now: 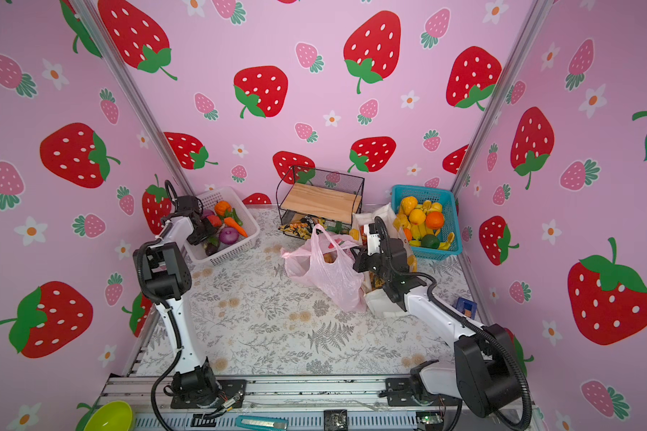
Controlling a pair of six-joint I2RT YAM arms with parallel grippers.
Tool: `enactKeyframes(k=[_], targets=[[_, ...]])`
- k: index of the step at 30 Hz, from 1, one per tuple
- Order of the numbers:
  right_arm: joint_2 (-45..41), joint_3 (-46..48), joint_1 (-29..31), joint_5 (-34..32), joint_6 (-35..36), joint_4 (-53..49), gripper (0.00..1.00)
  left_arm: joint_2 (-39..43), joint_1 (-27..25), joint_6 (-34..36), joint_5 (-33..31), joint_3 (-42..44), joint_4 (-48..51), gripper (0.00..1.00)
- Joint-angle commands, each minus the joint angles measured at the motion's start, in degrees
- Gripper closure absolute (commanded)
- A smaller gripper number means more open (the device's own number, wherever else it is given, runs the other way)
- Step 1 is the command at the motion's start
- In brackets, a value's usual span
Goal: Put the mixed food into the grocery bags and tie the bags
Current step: 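Lower the left gripper into the basket and grasp the orange carrot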
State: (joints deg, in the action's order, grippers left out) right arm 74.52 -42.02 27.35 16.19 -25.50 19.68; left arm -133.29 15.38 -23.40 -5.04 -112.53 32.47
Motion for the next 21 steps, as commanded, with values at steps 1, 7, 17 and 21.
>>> enactKeyframes(k=[1, 7, 17, 21], targets=[[0.8, 0.4, -0.2, 0.4, -0.3, 0.6, 1.00, 2.3, 0.2, 0.4, 0.5, -1.4, 1.0, 0.58], [0.6, 0.4, -0.2, 0.5, -0.4, 0.7, 1.00, 10.3, -0.2, -1.9, 1.8, 6.2, -3.5, 0.65], [-0.4, 0.5, -0.2, 0.1, -0.4, 0.5, 1.00, 31.7, -6.0, -4.2, 2.0, 25.3, -10.9, 0.70], [-1.0, 0.8, -0.2, -0.5, -0.5, 0.5, 1.00, 44.2, -12.8, -5.4, 3.2, 38.8, -15.7, 0.70]])
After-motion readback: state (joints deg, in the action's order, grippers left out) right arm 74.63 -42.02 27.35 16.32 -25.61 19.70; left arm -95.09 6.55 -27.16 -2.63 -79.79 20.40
